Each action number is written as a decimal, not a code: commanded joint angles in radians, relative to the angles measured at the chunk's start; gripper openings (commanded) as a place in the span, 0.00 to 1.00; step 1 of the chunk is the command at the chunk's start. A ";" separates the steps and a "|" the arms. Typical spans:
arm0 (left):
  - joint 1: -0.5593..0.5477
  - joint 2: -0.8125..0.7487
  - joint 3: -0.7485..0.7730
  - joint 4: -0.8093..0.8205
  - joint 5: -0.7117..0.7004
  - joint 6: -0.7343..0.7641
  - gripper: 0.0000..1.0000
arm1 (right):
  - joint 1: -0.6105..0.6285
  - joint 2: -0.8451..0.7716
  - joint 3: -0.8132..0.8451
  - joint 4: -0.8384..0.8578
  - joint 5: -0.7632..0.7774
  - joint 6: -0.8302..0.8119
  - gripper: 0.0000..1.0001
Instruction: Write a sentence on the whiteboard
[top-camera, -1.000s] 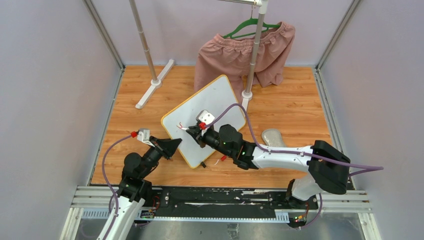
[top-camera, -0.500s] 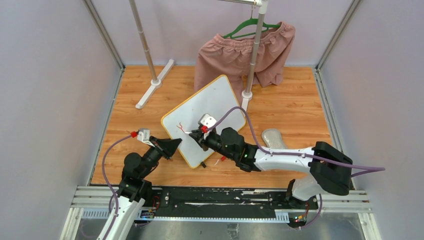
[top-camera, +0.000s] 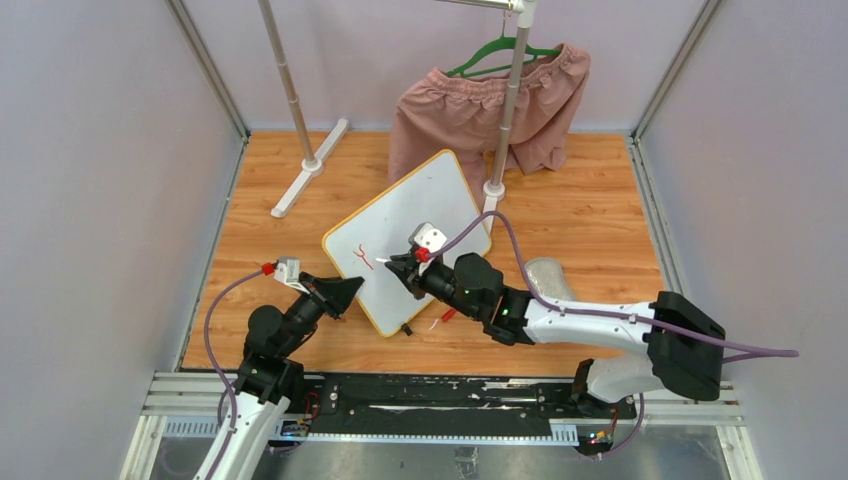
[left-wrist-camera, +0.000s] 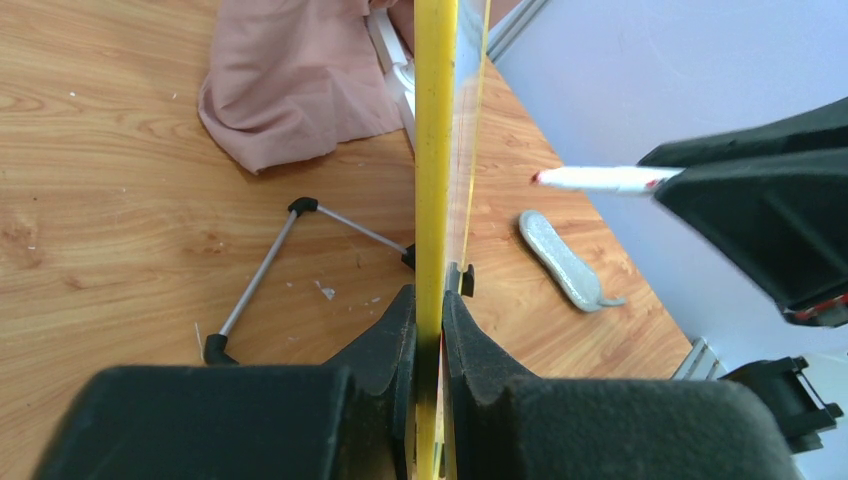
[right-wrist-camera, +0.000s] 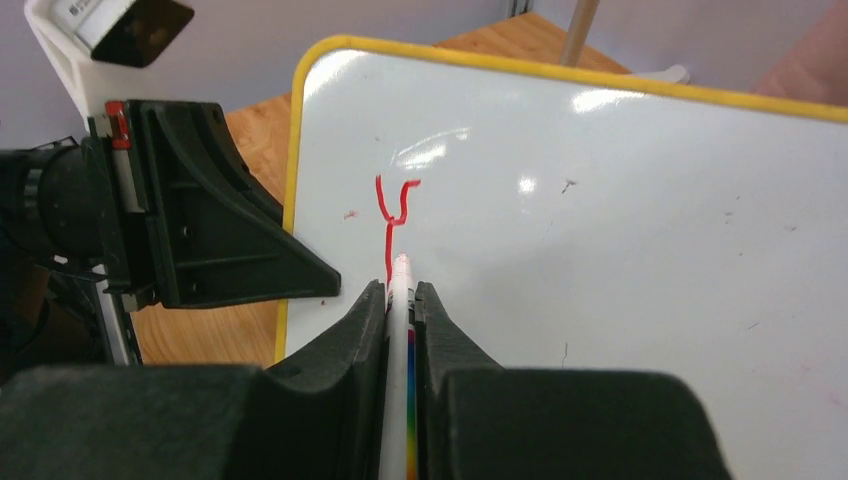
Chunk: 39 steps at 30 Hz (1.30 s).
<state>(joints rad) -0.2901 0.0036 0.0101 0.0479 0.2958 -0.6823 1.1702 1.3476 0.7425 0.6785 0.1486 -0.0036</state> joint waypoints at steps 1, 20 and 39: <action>0.008 -0.067 -0.038 -0.108 -0.024 0.069 0.00 | -0.009 -0.025 0.067 -0.046 0.022 -0.038 0.00; 0.008 -0.067 -0.038 -0.106 -0.020 0.069 0.00 | -0.024 0.031 0.076 -0.090 -0.010 -0.013 0.00; 0.008 -0.067 -0.039 -0.106 -0.015 0.069 0.00 | -0.024 0.058 0.107 -0.046 -0.005 -0.025 0.00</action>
<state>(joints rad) -0.2901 0.0036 0.0101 0.0494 0.3000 -0.6792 1.1545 1.4017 0.8101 0.5888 0.1398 -0.0216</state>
